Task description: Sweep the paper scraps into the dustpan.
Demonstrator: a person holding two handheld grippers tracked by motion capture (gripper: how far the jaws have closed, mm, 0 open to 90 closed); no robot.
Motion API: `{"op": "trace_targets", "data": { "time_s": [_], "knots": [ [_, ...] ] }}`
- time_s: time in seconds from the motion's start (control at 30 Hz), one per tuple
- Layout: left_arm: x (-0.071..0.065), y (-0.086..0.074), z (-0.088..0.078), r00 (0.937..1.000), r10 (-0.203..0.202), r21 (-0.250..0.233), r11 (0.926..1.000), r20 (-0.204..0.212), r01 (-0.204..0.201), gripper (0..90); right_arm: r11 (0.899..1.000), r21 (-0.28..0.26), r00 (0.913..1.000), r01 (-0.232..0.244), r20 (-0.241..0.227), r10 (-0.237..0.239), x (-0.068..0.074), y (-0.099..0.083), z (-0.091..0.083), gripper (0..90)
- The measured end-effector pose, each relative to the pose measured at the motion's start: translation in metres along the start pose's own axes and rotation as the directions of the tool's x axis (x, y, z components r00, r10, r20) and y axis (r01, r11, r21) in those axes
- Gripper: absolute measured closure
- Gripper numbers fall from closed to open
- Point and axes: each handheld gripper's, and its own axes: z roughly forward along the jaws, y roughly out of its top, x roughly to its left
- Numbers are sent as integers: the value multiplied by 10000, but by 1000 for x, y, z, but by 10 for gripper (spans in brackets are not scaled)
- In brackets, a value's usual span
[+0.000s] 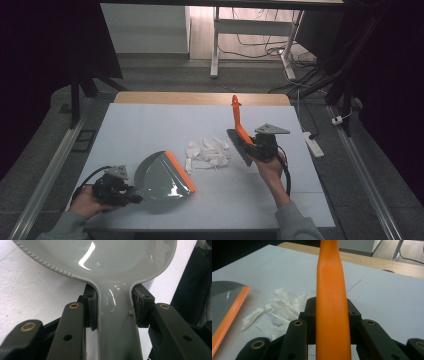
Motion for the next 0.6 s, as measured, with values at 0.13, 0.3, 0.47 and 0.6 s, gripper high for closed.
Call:
{"op": "trace_targets", "data": {
  "time_s": [0.13,0.3,0.47,0.6],
  "knots": [
    [0,1,2,10000,-12,28,10000,15,12,611,10000,82,10000,16,84,-16,-2,0,5,702],
    [1,1,5,10000,-55,108,9999,82,54,611,9997,254,9997,-26,235,20,-4,1,13,702],
    [1,2,7,9999,-49,138,9999,122,47,611,9995,301,9996,-61,275,53,-5,3,19,703],
    [1,3,9,9999,-83,208,9998,135,81,611,9994,329,9995,-73,318,63,-6,5,23,702]
  ]
}}
